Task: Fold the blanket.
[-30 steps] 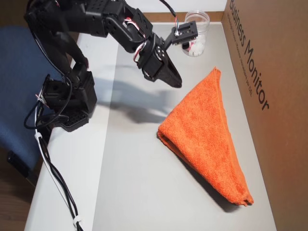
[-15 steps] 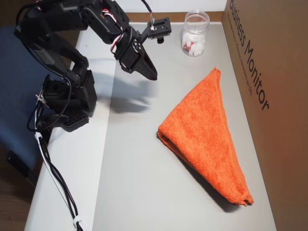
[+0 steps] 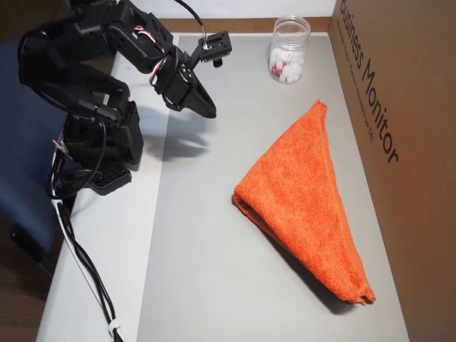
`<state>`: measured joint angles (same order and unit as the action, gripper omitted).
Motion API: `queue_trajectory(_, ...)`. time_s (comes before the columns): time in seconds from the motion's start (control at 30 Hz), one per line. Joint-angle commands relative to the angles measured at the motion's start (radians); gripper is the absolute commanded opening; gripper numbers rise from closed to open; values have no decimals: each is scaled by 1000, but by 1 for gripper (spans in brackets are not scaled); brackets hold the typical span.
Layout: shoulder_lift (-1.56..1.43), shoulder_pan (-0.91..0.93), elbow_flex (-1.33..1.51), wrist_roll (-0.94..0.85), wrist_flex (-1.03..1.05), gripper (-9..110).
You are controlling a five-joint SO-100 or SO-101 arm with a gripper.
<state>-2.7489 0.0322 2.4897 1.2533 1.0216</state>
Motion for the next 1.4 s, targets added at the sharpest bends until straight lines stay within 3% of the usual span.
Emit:
queue_trajectory(0.0, -89, -12, 51, 2, 2, 2)
queue_trajectory(0.67, -465, 0, 439, 14, 2, 2)
queue_trajectory(1.1, -495, -8, 515, 256, 3, 2)
queue_trajectory(1.37, -495, -8, 560, 293, 28, 2)
